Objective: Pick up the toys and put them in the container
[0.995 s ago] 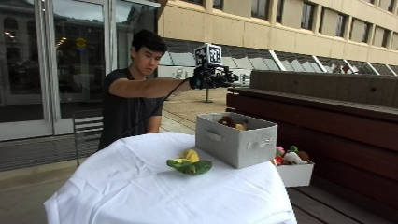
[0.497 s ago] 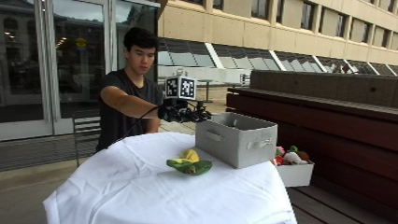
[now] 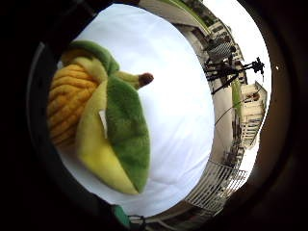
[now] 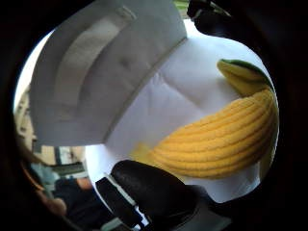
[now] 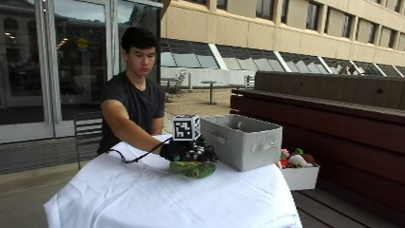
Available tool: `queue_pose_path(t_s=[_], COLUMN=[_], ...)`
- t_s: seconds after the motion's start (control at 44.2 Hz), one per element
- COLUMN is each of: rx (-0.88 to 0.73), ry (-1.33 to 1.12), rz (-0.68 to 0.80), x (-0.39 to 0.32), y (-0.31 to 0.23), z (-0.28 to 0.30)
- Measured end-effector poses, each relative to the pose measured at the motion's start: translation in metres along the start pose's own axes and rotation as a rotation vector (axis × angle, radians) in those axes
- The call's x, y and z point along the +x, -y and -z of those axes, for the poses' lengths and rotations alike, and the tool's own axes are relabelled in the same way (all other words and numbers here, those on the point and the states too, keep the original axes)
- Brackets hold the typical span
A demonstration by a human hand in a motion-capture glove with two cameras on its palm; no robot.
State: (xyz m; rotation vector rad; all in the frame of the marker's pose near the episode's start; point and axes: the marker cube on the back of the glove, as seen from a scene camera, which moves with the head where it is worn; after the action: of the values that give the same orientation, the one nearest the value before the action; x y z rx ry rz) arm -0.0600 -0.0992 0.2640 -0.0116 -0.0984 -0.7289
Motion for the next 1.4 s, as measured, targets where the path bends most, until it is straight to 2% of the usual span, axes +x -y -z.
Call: queue_pose_path(t_s=[0.113, 0.226, 0.339, 0.407, 0.475, 0.565, 0.656, 0.791, 0.927, 1.176, 1.289, 1.402], rx=[0.023, 0.155, 0.369, 0.409, 0.350, 0.141, -0.034, -0.120, -0.113, 0.066, 0.127, 0.172], ry=[-0.025, -0.030, -0.051, -0.085, -0.127, -0.147, -0.104, -0.077, -0.063, -0.104, -0.108, -0.120], rz=[0.060, 0.098, 0.036, 0.012, -0.033, -0.135, -0.296, -0.534, -0.638, -0.713, -0.673, -0.630], x=[-0.001, -0.004, -0.005, -0.009, -0.006, 0.004, 0.020, 0.039, 0.036, -0.016, -0.061, -0.114], y=[0.004, 0.002, 0.004, 0.005, 0.009, 0.008, -0.007, -0.026, -0.024, 0.019, 0.054, 0.084], z=[-0.018, -0.023, -0.020, -0.015, -0.007, -0.002, 0.007, 0.046, 0.116, 0.250, 0.281, 0.285])
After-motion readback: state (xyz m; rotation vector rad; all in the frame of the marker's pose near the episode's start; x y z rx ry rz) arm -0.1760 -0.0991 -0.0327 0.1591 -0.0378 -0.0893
